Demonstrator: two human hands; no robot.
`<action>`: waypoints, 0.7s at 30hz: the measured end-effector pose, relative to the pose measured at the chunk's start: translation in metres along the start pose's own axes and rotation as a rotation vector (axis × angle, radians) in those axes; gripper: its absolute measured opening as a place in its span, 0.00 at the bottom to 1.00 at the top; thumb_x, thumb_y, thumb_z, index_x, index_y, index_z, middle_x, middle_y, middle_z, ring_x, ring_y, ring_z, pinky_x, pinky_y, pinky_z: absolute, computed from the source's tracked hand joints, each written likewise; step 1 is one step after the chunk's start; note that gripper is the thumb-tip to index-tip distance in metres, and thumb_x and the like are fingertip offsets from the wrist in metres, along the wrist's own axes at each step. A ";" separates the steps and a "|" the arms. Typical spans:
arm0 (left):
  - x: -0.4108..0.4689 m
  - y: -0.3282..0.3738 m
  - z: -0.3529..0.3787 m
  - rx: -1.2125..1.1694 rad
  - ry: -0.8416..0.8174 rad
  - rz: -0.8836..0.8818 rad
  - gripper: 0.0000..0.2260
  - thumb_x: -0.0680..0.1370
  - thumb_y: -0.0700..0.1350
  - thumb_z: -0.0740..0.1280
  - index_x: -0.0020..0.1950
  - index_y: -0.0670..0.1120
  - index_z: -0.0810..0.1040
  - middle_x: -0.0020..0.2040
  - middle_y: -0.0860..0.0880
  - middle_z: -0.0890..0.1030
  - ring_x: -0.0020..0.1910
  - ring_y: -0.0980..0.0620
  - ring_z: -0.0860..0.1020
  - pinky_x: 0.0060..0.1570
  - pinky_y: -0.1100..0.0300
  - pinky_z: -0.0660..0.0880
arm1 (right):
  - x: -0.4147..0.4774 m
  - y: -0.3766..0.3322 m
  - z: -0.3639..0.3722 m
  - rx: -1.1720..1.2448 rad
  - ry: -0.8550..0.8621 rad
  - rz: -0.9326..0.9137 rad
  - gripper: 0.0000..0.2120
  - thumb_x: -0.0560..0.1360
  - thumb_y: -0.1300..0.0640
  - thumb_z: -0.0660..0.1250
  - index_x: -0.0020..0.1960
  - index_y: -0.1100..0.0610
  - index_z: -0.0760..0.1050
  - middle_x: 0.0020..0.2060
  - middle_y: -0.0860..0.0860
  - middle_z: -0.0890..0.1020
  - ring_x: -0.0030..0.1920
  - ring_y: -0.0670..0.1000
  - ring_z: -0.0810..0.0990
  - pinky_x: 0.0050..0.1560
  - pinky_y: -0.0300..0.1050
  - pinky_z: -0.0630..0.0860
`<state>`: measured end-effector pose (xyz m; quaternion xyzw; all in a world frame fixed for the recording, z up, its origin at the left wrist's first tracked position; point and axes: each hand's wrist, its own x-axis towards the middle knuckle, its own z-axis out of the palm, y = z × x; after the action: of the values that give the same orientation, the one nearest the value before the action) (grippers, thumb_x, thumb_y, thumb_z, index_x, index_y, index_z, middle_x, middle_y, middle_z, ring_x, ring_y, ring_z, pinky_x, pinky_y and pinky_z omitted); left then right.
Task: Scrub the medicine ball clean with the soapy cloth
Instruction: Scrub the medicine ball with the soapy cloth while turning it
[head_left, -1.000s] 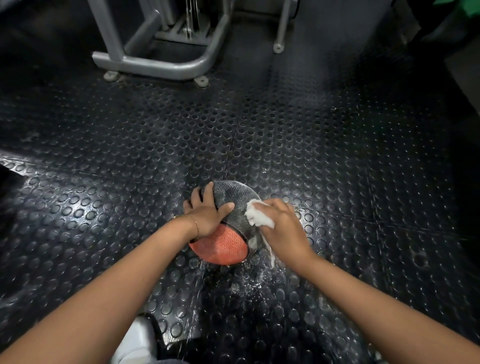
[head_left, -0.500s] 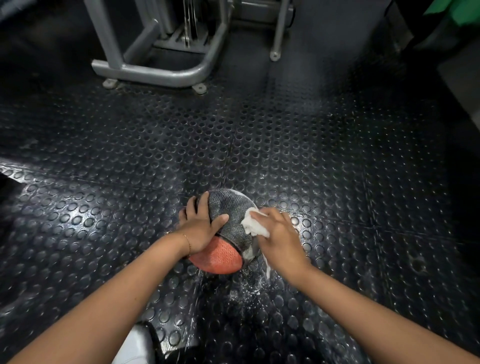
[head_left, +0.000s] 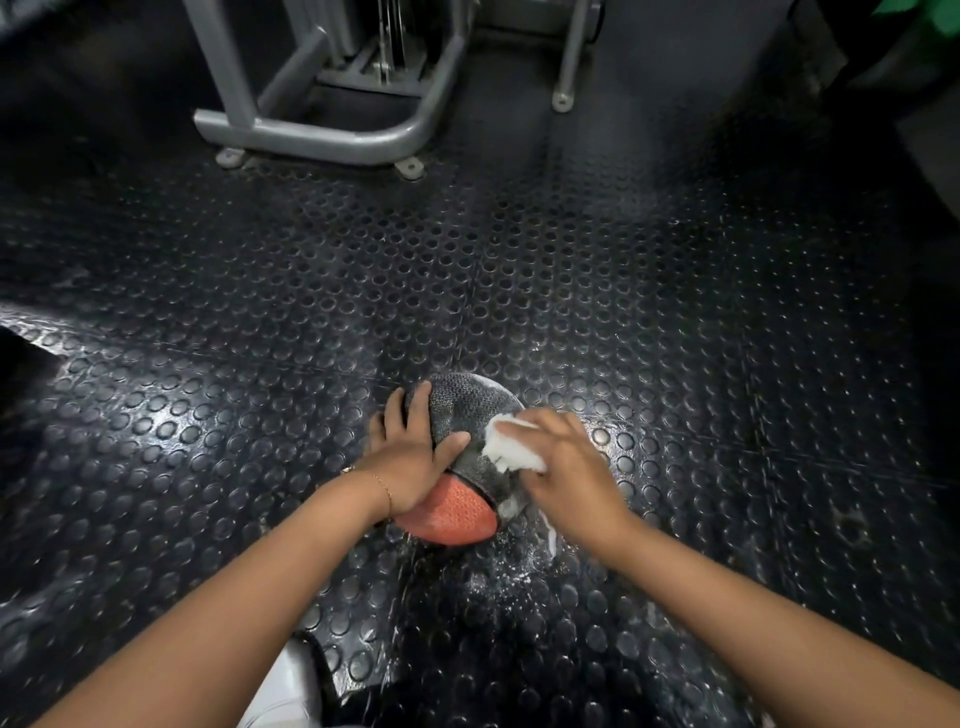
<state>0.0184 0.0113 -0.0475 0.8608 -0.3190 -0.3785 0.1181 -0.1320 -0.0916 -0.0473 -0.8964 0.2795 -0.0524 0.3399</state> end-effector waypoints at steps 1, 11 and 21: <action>0.000 0.002 0.000 0.004 -0.002 -0.005 0.32 0.80 0.60 0.51 0.76 0.55 0.35 0.76 0.48 0.35 0.75 0.41 0.37 0.73 0.42 0.44 | 0.008 0.004 -0.001 0.031 0.029 0.060 0.25 0.73 0.66 0.63 0.67 0.49 0.68 0.56 0.38 0.67 0.58 0.43 0.64 0.62 0.42 0.67; -0.005 -0.007 0.000 0.110 -0.017 0.080 0.32 0.80 0.60 0.51 0.76 0.55 0.35 0.76 0.50 0.34 0.75 0.41 0.38 0.73 0.43 0.47 | 0.002 0.002 -0.004 -0.039 -0.004 -0.046 0.25 0.73 0.65 0.64 0.67 0.48 0.67 0.58 0.41 0.70 0.57 0.42 0.62 0.63 0.41 0.64; 0.011 0.003 -0.018 0.126 -0.057 0.145 0.26 0.82 0.55 0.53 0.77 0.54 0.47 0.78 0.50 0.44 0.76 0.44 0.43 0.74 0.44 0.48 | -0.021 0.001 0.007 -0.144 0.013 -0.187 0.28 0.69 0.63 0.71 0.66 0.49 0.70 0.59 0.44 0.71 0.55 0.43 0.63 0.58 0.41 0.66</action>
<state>0.0361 0.0011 -0.0404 0.8301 -0.4067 -0.3726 0.0816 -0.1484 -0.0771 -0.0512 -0.9404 0.1997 -0.0694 0.2666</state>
